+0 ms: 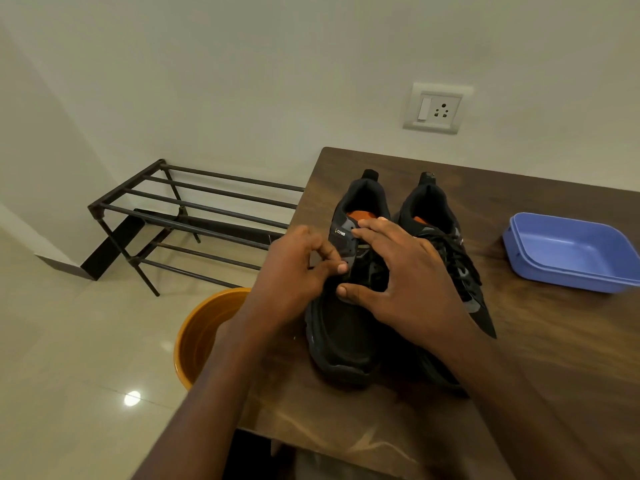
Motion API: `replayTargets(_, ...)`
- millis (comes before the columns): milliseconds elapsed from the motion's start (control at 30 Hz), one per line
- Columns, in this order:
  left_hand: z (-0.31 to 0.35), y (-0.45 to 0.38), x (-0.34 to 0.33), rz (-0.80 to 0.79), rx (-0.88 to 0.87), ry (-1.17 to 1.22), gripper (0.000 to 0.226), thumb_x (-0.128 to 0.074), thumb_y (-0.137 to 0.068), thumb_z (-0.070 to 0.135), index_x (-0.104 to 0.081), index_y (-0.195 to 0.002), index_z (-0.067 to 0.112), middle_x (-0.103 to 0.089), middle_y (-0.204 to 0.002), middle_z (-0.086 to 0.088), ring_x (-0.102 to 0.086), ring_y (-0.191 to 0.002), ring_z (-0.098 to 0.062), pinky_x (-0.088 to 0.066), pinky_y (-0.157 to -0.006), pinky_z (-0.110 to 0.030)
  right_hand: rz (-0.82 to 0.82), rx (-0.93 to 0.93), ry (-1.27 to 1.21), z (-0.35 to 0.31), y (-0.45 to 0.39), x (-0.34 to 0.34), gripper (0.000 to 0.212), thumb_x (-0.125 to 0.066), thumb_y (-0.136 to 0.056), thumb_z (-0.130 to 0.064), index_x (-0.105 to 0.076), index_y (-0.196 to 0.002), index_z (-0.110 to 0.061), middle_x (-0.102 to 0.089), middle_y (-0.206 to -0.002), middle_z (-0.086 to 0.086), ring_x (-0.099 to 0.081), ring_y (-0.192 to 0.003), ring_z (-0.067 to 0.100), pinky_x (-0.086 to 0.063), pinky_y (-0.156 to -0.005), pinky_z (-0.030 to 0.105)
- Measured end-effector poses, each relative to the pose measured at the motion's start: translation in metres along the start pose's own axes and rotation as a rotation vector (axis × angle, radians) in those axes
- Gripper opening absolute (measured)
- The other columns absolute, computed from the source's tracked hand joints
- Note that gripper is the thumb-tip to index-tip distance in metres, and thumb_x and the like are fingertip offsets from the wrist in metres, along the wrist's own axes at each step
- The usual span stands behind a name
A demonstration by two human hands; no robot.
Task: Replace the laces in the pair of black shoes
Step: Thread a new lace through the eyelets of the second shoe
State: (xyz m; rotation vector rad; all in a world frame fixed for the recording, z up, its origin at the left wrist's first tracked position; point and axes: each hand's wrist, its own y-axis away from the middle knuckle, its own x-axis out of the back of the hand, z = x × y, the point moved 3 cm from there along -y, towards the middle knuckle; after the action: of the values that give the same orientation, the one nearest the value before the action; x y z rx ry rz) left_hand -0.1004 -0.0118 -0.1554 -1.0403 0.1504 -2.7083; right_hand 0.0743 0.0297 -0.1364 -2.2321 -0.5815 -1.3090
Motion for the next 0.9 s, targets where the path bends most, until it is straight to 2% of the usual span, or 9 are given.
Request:
replayTargets(67,0.0,-0.001,0.003,0.093,0.003,0.049,0.008,-0.066,-0.1,0.017,-0.066,-0.093,0.019,-0.061,-0.094,0.011,-0.057,-0.08,0.007,-0.044,-0.069,-0.007,-0.003,-0.004,0.001,0.0,0.0,0.0,0.089,-0.071,-0.082,-0.067,-0.033,-0.157,-0.038,-0.028,-0.166,-0.017,-0.018,-0.154,0.004,-0.018,-0.127,0.048)
replayTargets(167,-0.002,-0.002,0.016,0.306,0.078,0.416,0.022,-0.044,-0.111,0.022,-0.062,-0.101,0.012,-0.074,-0.096,0.0,-0.055,-0.07,-0.004,-0.046,-0.062,-0.014,-0.017,-0.011,0.007,-0.001,0.0,0.001,0.089,-0.071,-0.082,-0.067,-0.032,-0.157,-0.039,-0.027,-0.166,-0.018,-0.016,-0.154,0.005,-0.014,-0.127,0.046)
replayTargets(300,0.0,0.0,0.018,0.338,0.222,0.79,0.027,-0.032,-0.114,0.028,-0.053,-0.106,0.013,-0.078,-0.1,-0.006,-0.052,-0.063,-0.01,-0.042,-0.056,-0.019,-0.016,-0.008,0.015,-0.002,0.0,0.002,0.089,-0.072,-0.082,-0.066,-0.033,-0.157,-0.038,-0.029,-0.165,-0.018,-0.017,-0.154,0.005,-0.014,-0.126,0.045)
replayTargets(400,0.002,0.001,0.014,0.254,0.167,0.579,0.02,-0.042,-0.111,0.031,-0.053,-0.11,0.014,-0.067,-0.08,-0.001,-0.054,-0.06,-0.003,-0.044,-0.057,-0.016,-0.003,-0.007,0.018,-0.001,0.001,0.002,0.087,-0.072,-0.082,-0.066,-0.036,-0.156,-0.038,-0.031,-0.163,-0.017,-0.019,-0.153,0.005,-0.015,-0.124,0.043)
replayTargets(500,-0.001,0.001,0.004,0.055,0.064,0.211,0.014,-0.069,-0.097,0.03,-0.064,-0.105,0.02,-0.063,-0.083,0.011,-0.061,-0.073,0.005,-0.049,-0.065,-0.012,0.006,-0.003,0.016,0.0,0.001,0.002,0.087,-0.072,-0.082,-0.066,-0.036,-0.156,-0.037,-0.033,-0.163,-0.016,-0.02,-0.153,0.006,-0.017,-0.124,0.044)
replayTargets(567,-0.003,0.001,0.001,0.005,0.028,0.089,0.004,-0.073,-0.094,0.019,-0.07,-0.095,0.022,-0.065,-0.084,0.012,-0.062,-0.079,0.004,-0.05,-0.07,-0.013,0.005,-0.005,0.016,0.0,0.001,0.002,0.087,-0.072,-0.082,-0.066,-0.037,-0.156,-0.037,-0.033,-0.163,-0.016,-0.02,-0.153,0.006,-0.018,-0.125,0.045)
replayTargets(667,-0.005,-0.002,0.002,0.085,0.011,0.036,0.01,-0.067,-0.099,0.013,-0.069,-0.092,0.019,-0.065,-0.089,0.007,-0.06,-0.082,-0.004,-0.045,-0.071,-0.009,0.003,-0.005,0.022,-0.001,0.001,0.002,0.087,-0.072,-0.081,-0.065,-0.036,-0.155,-0.039,-0.032,-0.163,-0.017,-0.02,-0.153,0.006,-0.018,-0.125,0.045)
replayTargets(800,-0.005,-0.002,0.001,0.082,0.038,0.056,0.013,-0.064,-0.102,0.019,-0.06,-0.09,0.023,-0.056,-0.085,0.008,-0.054,-0.075,-0.003,-0.042,-0.066,-0.008,0.006,-0.015,0.026,-0.003,0.001,0.002,0.086,-0.073,-0.081,-0.065,-0.036,-0.155,-0.039,-0.033,-0.162,-0.017,-0.022,-0.153,0.007,-0.019,-0.126,0.047)
replayTargets(900,-0.004,-0.002,0.001,0.122,0.026,0.037,0.01,-0.065,-0.1,0.024,-0.061,-0.092,0.018,-0.052,-0.09,0.007,-0.052,-0.079,-0.007,-0.041,-0.067,-0.009,0.08,0.005,0.027,-0.007,0.005,0.004,0.078,-0.077,-0.079,-0.061,-0.047,-0.147,-0.038,-0.043,-0.15,-0.014,-0.039,-0.14,0.01,-0.032,-0.119,0.047)
